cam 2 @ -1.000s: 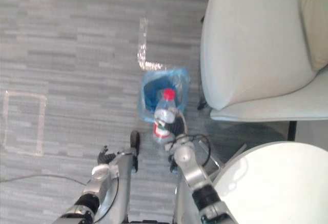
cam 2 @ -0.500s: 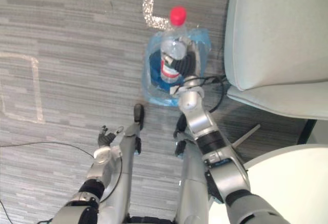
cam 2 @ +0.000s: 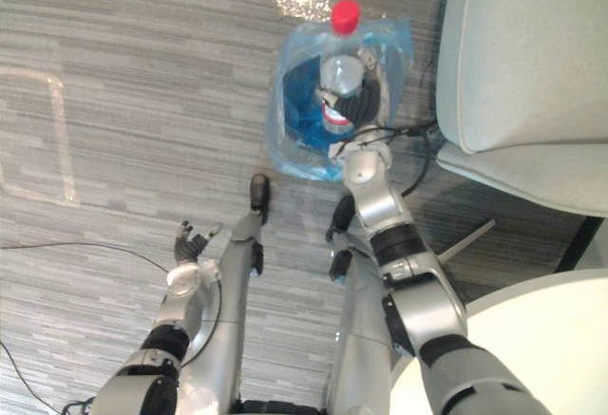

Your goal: Gather rubbish on tea table into small bin, then transfer packed bag to large trash can.

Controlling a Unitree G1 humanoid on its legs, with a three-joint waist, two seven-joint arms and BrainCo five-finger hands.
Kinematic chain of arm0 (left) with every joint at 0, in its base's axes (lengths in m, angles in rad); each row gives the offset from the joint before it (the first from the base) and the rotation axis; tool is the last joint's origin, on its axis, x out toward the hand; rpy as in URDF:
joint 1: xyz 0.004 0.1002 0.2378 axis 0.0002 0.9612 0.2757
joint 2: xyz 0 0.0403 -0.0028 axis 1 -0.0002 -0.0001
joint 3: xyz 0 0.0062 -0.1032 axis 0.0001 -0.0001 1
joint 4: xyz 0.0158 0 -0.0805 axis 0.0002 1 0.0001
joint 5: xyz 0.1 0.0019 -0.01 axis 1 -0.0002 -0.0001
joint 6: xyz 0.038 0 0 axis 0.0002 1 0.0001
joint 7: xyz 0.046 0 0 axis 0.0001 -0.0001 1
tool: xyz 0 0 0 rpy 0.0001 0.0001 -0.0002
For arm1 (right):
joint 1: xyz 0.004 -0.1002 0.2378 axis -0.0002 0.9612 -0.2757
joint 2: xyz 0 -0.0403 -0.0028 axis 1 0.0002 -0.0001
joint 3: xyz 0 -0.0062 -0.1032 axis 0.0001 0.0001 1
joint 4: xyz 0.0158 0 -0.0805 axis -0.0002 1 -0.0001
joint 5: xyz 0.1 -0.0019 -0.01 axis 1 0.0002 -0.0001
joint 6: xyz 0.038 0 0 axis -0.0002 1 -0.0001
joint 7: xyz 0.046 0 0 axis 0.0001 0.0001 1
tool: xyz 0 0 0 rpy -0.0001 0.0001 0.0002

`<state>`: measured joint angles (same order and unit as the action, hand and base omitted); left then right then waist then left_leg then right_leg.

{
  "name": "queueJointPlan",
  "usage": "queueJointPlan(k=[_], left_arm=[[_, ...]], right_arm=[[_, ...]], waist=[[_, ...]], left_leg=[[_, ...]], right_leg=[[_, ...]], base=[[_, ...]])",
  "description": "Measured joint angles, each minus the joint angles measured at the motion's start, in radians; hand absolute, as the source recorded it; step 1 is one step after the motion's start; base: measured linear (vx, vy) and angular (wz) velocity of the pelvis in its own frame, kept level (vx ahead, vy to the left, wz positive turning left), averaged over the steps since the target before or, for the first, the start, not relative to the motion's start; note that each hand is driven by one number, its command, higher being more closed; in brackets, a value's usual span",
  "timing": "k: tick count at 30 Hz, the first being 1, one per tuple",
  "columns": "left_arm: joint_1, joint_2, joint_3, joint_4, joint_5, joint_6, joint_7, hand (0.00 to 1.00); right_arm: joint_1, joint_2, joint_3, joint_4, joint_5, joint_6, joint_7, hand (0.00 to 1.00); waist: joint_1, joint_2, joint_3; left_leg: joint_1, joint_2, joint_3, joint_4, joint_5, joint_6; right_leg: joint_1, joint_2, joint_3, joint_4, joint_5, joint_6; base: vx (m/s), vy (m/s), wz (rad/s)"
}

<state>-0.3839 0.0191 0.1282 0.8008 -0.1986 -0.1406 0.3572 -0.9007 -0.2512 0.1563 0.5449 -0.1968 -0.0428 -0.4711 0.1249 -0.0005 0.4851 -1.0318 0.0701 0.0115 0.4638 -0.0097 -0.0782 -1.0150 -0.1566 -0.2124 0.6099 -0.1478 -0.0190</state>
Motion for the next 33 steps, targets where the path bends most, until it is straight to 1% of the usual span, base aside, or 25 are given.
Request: queueJointPlan(k=[3, 7, 8, 12, 14, 15, 20, 24, 25, 30, 33], left_arm=[[0.000, 0.005, -0.002, -0.001, 0.000, 0.001, -0.011, 0.00], [-0.004, 0.007, -0.010, -0.004, 0.000, 0.002, -0.011, 0.00], [-0.007, 0.006, -0.010, -0.004, 0.000, 0.003, -0.011, 0.00], [-0.014, 0.007, -0.010, -0.005, 0.001, 0.020, -0.010, 0.00], [-0.014, 0.007, -0.010, -0.005, 0.002, 0.021, -0.009, 0.00], [-0.015, 0.007, -0.009, -0.005, 0.003, 0.021, -0.008, 0.00], [-0.014, 0.004, -0.009, 0.000, 0.011, 0.021, -0.008, 0.00], [-0.015, 0.003, -0.010, 0.016, 0.020, 0.021, -0.007, 0.00], [-0.015, -0.003, -0.010, 0.016, 0.019, 0.020, -0.007, 0.00], [-0.039, -0.019, -0.009, 0.039, 0.019, 0.020, -0.006, 0.00], [-0.060, -0.037, -0.005, 0.056, 0.019, 0.017, -0.005, 0.00]], right_arm=[[0.014, 0.005, 0.033, -0.027, -0.018, 0.003, 0.002, 0.00], [0.088, 0.009, 0.099, -0.126, -0.113, 0.004, 0.022, 0.00], [0.105, 0.014, 0.105, -0.143, -0.120, 0.003, 0.025, 0.00], [0.171, 0.021, 0.132, -0.186, -0.172, 0.003, 0.041, 0.00], [0.196, 0.026, 0.137, -0.186, -0.207, 0.003, 0.047, 0.00], [0.222, 0.036, 0.143, -0.186, -0.242, 0.003, 0.058, 0.00], [0.285, 0.060, 0.166, -0.181, -0.311, 0.004, 0.063, 0.00], [0.315, 0.097, 0.171, -0.145, -0.387, 0.015, 0.063, 0.00], [0.311, 0.110, 0.171, -0.100, -0.424, 0.024, 0.062, 0.00], [0.298, 0.138, 0.170, 0.029, -0.474, 0.054, 0.057, 0.00], [0.268, 0.164, 0.146, 0.121, -0.513, 0.084, 0.040, 0.00]], waist=[[-0.001, 0.000, 0.000], [-0.002, 0.000, -0.002], [-0.002, 0.000, -0.002], [-0.005, -0.001, -0.004], [-0.005, -0.001, -0.005], [-0.008, -0.002, -0.006], [-0.013, -0.004, -0.011], [-0.016, -0.006, -0.027], [-0.017, -0.005, -0.028], [-0.020, -0.007, -0.034], [-0.023, -0.007, -0.034]], left_leg=[[-0.002, 0.005, 0.006, 0.010, -0.004, 0.004], [-0.003, 0.008, 0.010, 0.016, -0.006, 0.006], [-0.004, 0.009, 0.011, 0.018, -0.006, 0.006], [-0.006, 0.014, 0.021, 0.031, -0.009, 0.010], [-0.006, 0.020, 0.026, 0.035, -0.010, 0.012], [-0.005, 0.024, 0.032, 0.039, -0.011, 0.015], [0.005, 0.031, 0.036, 0.037, -0.014, 0.019], [0.008, 0.037, 0.050, 0.028, -0.013, 0.025], [0.010, 0.038, 0.056, 0.025, -0.011, 0.024], [0.009, 0.039, 0.060, 0.000, 0.000, 0.027], [-0.002, 0.039, 0.058, -0.003, 0.000, 0.028]], right_leg=[[0.000, 0.002, 0.002, 0.002, 0.003, -0.002], [0.000, 0.006, 0.005, -0.001, 0.008, -0.002], [0.000, 0.007, 0.006, -0.002, 0.009, -0.001], [0.001, 0.012, 0.014, -0.007, 0.019, 0.002], [0.005, 0.019, 0.019, -0.018, 0.029, 0.003], [0.007, 0.021, 0.022, -0.022, 0.036, 0.004], [0.025, 0.029, 0.024, -0.041, 0.051, 0.008], [0.027, 0.033, 0.030, -0.060, 0.065, 0.008], [0.027, 0.034, 0.034, -0.065, 0.069, 0.010], [0.027, 0.036, 0.034, -0.097, 0.085, 0.013], [0.024, 0.037, 0.031, -0.113, 0.091, 0.016]], base=[[-0.01, 0.015, -0.07], [0.00, 0.011, -0.03], [0.01, 0.019, -0.05], [0.01, 0.020, -0.08], [-0.01, 0.027, -0.16], [-0.02, 0.026, -0.14], [-0.02, 0.017, -0.07], [-0.01, 0.014, -0.09], [0.00, 0.006, -0.08], [0.00, 0.002, -0.01], [0.02, 0.012, 0.00]])
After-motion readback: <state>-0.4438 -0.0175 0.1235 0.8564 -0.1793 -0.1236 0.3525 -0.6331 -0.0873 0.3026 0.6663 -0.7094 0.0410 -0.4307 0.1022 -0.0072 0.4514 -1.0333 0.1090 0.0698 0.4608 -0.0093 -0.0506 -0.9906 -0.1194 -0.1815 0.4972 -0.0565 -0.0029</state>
